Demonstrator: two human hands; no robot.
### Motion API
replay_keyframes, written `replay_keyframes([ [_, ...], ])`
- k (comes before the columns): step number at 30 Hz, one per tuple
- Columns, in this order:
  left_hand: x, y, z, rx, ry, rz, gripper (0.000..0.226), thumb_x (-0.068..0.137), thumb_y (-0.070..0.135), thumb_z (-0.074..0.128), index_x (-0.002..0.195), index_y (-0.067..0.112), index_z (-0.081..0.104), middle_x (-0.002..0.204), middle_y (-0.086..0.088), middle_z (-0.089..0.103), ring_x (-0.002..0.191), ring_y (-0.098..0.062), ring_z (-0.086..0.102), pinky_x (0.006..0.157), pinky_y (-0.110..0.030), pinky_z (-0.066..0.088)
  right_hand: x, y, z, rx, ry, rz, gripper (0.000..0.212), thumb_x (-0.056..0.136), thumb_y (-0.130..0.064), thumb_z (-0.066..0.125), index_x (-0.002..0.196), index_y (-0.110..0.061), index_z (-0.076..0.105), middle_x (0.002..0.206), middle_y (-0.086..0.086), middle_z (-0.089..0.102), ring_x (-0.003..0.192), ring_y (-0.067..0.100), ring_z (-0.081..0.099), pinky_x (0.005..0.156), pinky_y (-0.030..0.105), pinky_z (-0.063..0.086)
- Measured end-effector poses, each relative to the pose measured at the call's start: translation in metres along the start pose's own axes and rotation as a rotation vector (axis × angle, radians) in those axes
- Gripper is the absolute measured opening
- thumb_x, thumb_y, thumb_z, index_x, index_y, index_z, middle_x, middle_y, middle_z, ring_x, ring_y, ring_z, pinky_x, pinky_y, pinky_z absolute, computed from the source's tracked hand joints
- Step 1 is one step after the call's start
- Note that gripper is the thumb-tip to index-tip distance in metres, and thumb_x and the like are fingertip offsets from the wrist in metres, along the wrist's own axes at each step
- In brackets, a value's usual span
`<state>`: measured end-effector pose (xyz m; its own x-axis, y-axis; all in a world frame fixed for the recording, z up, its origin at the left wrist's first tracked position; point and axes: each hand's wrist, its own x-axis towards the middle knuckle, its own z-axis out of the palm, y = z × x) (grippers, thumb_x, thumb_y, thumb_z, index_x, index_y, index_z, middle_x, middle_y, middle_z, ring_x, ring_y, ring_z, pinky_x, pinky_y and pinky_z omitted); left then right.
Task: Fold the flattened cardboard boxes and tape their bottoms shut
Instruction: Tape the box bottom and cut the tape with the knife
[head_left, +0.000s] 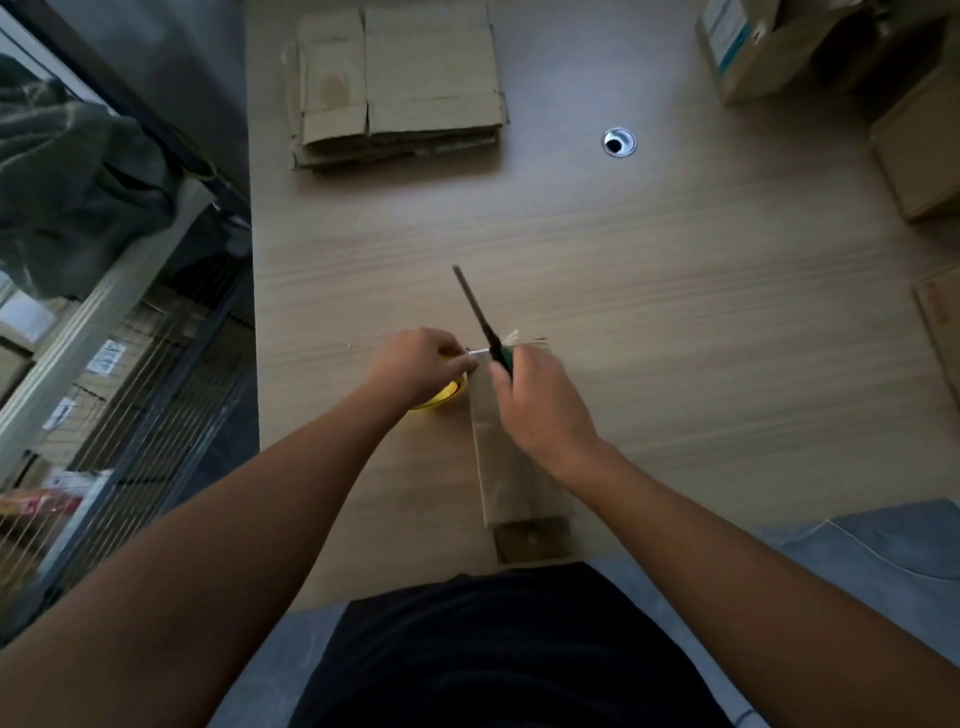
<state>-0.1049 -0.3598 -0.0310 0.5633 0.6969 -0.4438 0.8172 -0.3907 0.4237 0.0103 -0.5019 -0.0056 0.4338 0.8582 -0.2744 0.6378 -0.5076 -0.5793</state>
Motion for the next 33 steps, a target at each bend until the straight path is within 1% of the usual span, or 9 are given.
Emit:
replay_keyframes([
  [3, -0.003, -0.002, 0.000, -0.062, -0.021, -0.001, 0.029, 0.091, 0.051, 0.067, 0.101, 0.026, 0.078, 0.104, 0.004, 0.076, 0.097, -0.020, 0.067, 0.084, -0.036, 0.055, -0.013, -0.007, 0.012, -0.064, -0.093, 0.077, 0.046, 0.108, -0.037, 0.037, 0.136, -0.004, 0.051, 0.136, 0.016, 0.055, 0.125, 0.027, 0.050, 0.101, 0.038, 0.044],
  [6, -0.001, -0.014, -0.008, -0.111, -0.113, 0.042, 0.028, 0.091, 0.037, 0.062, 0.110, 0.024, 0.077, 0.115, 0.000, 0.074, 0.108, -0.022, 0.065, 0.093, -0.035, 0.053, -0.020, -0.010, 0.023, -0.105, -0.107, 0.120, 0.055, 0.109, -0.036, 0.034, 0.149, 0.002, 0.038, 0.163, 0.020, 0.028, 0.153, 0.030, 0.021, 0.124, 0.039, 0.019],
  [8, -0.004, -0.026, -0.017, -0.212, -0.183, 0.070, 0.033, 0.090, 0.028, 0.061, 0.121, 0.022, 0.073, 0.124, 0.000, 0.070, 0.115, -0.021, 0.063, 0.101, -0.035, 0.049, -0.019, -0.012, 0.028, -0.139, -0.104, 0.141, 0.056, 0.109, -0.038, 0.032, 0.148, 0.001, 0.040, 0.166, 0.019, 0.020, 0.156, 0.029, 0.013, 0.126, 0.040, 0.014],
  [11, -0.012, -0.038, -0.023, -0.170, -0.195, 0.133, 0.037, 0.095, 0.031, 0.067, 0.129, 0.017, 0.067, 0.123, 0.000, 0.067, 0.110, -0.017, 0.061, 0.095, -0.031, 0.048, -0.018, -0.018, 0.035, -0.221, -0.146, 0.173, 0.055, 0.109, -0.040, 0.029, 0.142, 0.000, 0.048, 0.168, 0.019, 0.011, 0.157, 0.029, 0.005, 0.127, 0.044, 0.013],
  [16, -0.006, -0.041, -0.017, 0.076, -0.053, 0.085, 0.030, 0.091, 0.043, 0.070, 0.114, 0.024, 0.072, 0.116, 0.001, 0.071, 0.109, -0.022, 0.064, 0.083, -0.031, 0.048, -0.010, -0.030, 0.036, -0.248, -0.255, 0.238, 0.056, 0.109, -0.036, 0.029, 0.143, 0.006, 0.045, 0.167, 0.023, 0.001, 0.157, 0.033, -0.001, 0.126, 0.048, 0.010],
  [22, -0.003, -0.043, -0.004, 0.075, -0.022, 0.102, 0.018, 0.093, 0.040, 0.067, 0.096, 0.024, 0.074, 0.108, -0.002, 0.072, 0.099, -0.026, 0.065, 0.075, -0.032, 0.049, -0.010, -0.035, 0.034, -0.321, -0.335, 0.266, 0.056, 0.109, -0.033, 0.029, 0.132, 0.011, 0.054, 0.167, 0.025, -0.008, 0.156, 0.035, -0.007, 0.126, 0.050, 0.009],
  [28, -0.029, -0.053, -0.006, 0.075, 0.061, 0.321, 0.020, 0.098, 0.042, 0.062, 0.103, 0.025, 0.070, 0.112, 0.002, 0.062, 0.098, -0.024, 0.063, 0.078, -0.036, 0.050, -0.012, -0.033, 0.036, -0.400, -0.410, 0.252, 0.055, 0.109, -0.037, 0.030, 0.124, 0.006, 0.062, 0.165, 0.023, -0.020, 0.154, 0.036, -0.017, 0.126, 0.051, 0.003],
  [31, -0.049, -0.071, -0.010, 0.014, 0.079, 0.285, 0.018, 0.098, 0.039, 0.062, 0.101, 0.024, 0.070, 0.110, 0.002, 0.061, 0.100, -0.023, 0.062, 0.077, -0.034, 0.046, -0.017, -0.034, 0.035, -0.245, -0.356, 0.253, 0.053, 0.109, -0.037, 0.030, 0.120, 0.003, 0.063, 0.166, 0.021, -0.017, 0.155, 0.033, -0.017, 0.126, 0.050, 0.000],
  [33, -0.061, -0.079, -0.012, -0.029, 0.092, 0.253, 0.018, 0.099, 0.039, 0.060, 0.100, 0.024, 0.070, 0.110, 0.003, 0.060, 0.100, -0.022, 0.061, 0.076, -0.033, 0.043, -0.023, -0.029, 0.033, -0.077, -0.263, 0.257, 0.055, 0.109, -0.039, 0.031, 0.131, 0.003, 0.058, 0.169, 0.014, -0.010, 0.156, 0.026, -0.012, 0.127, 0.047, 0.003],
])
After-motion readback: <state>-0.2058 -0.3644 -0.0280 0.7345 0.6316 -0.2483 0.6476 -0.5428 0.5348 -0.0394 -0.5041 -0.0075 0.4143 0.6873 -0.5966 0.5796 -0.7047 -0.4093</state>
